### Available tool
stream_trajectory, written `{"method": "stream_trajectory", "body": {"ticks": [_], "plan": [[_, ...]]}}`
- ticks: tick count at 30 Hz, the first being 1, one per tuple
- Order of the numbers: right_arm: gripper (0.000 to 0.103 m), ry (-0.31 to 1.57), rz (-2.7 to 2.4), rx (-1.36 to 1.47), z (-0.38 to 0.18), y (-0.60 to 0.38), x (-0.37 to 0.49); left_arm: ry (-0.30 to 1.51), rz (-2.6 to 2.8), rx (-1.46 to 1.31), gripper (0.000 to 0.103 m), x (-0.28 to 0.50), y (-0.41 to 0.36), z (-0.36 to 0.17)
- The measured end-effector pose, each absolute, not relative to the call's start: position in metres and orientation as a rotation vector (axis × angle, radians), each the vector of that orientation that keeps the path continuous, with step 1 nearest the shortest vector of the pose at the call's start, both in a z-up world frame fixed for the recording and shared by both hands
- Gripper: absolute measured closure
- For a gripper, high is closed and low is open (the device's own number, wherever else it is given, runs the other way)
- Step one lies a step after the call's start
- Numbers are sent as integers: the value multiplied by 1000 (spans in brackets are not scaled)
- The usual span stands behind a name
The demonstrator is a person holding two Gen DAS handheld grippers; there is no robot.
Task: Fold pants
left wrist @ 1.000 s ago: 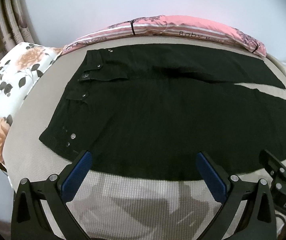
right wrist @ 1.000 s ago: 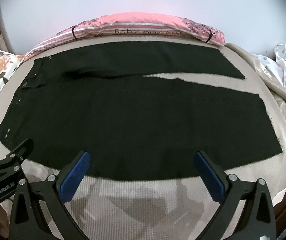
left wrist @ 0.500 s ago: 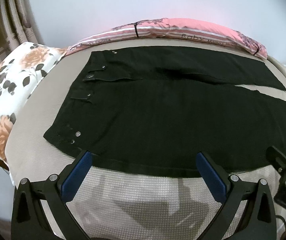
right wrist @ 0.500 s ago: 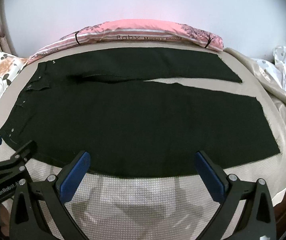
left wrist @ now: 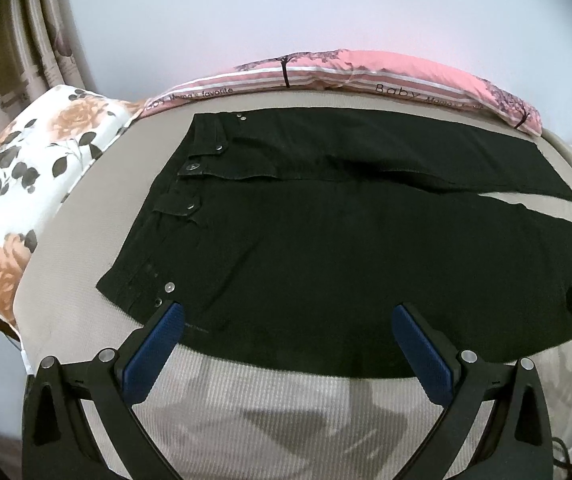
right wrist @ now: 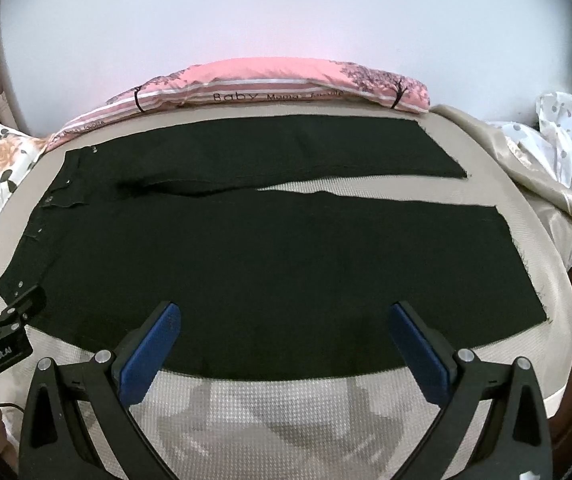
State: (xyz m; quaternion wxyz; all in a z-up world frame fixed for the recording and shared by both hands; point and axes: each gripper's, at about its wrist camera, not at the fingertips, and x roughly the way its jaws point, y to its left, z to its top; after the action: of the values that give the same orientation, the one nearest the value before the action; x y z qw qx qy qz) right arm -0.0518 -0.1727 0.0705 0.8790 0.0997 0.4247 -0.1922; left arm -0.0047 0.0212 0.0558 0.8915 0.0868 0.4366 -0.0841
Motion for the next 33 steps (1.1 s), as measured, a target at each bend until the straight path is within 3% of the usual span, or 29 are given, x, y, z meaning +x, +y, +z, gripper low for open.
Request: {"method": "stream_trajectory", "body": {"ticks": [33], "plan": [[0,943,-362,214,54,-178,-16,942,-174,163,0,46,23,49]]}}
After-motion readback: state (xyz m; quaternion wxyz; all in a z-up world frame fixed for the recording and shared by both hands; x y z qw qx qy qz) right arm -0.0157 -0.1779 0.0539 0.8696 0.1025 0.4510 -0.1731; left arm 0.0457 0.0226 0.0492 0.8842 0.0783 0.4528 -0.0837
